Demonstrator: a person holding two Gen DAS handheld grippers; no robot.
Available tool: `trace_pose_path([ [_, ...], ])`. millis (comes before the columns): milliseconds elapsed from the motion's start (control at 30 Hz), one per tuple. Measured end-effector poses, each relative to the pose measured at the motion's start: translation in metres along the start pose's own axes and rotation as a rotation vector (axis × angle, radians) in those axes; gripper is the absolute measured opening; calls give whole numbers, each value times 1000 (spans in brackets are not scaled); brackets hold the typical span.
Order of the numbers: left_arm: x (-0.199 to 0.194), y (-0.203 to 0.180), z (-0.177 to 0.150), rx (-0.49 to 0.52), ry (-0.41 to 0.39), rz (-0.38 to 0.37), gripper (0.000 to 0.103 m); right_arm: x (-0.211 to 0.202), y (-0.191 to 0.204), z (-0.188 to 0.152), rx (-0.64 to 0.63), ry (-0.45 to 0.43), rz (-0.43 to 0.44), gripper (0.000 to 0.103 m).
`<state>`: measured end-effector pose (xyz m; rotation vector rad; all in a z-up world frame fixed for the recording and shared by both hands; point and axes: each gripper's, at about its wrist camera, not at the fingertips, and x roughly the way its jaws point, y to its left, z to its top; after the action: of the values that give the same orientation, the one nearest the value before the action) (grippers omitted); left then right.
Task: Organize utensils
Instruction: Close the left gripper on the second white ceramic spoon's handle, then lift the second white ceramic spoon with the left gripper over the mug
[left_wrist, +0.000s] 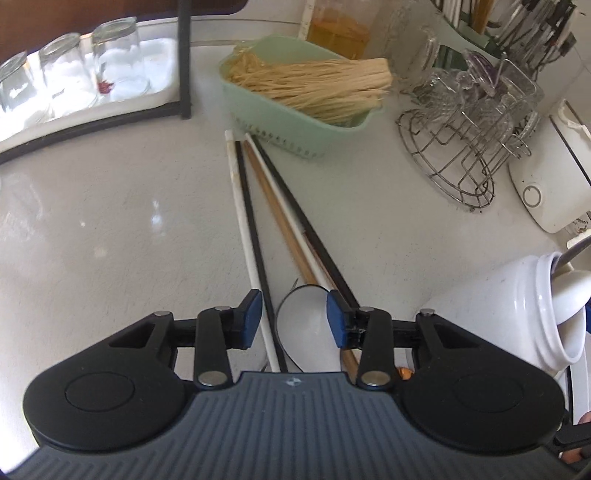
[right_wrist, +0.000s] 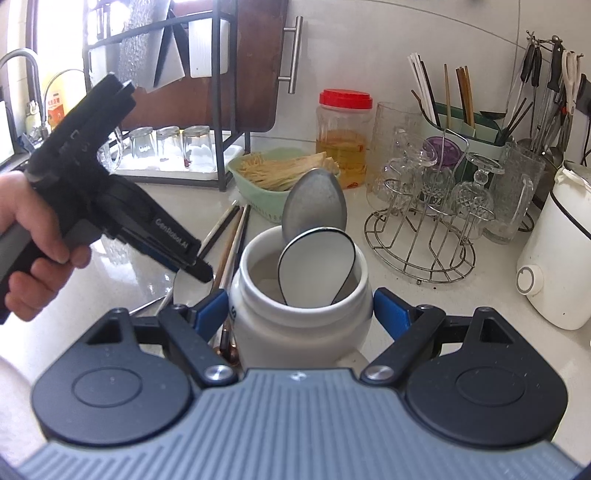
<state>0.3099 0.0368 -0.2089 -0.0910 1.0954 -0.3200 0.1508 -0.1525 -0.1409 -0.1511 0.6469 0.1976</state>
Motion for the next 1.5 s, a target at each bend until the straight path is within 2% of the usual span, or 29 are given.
trace_pose_path([
  [133,1,-5,-1,36,-8,7,31,3,-2,3,-12,16,6,88],
  [300,-2,-5,-6,61,-36,33,11,6,-3,4,-16,24,1,88],
  [400,-9,-3,-7,55,-55,39,5,7,-3,4,-17,24,2,88],
  [800,-37,-17,-11,39,-101,37,4,6,-3,4,-23,17,0,88],
  [1167,-82,-25,-29,-25,-204,52,4,8,-1,8,-20,41,-10,88],
  [1500,-102,-24,-34,-22,-244,57,4,5,2,5,-8,30,-23,88],
])
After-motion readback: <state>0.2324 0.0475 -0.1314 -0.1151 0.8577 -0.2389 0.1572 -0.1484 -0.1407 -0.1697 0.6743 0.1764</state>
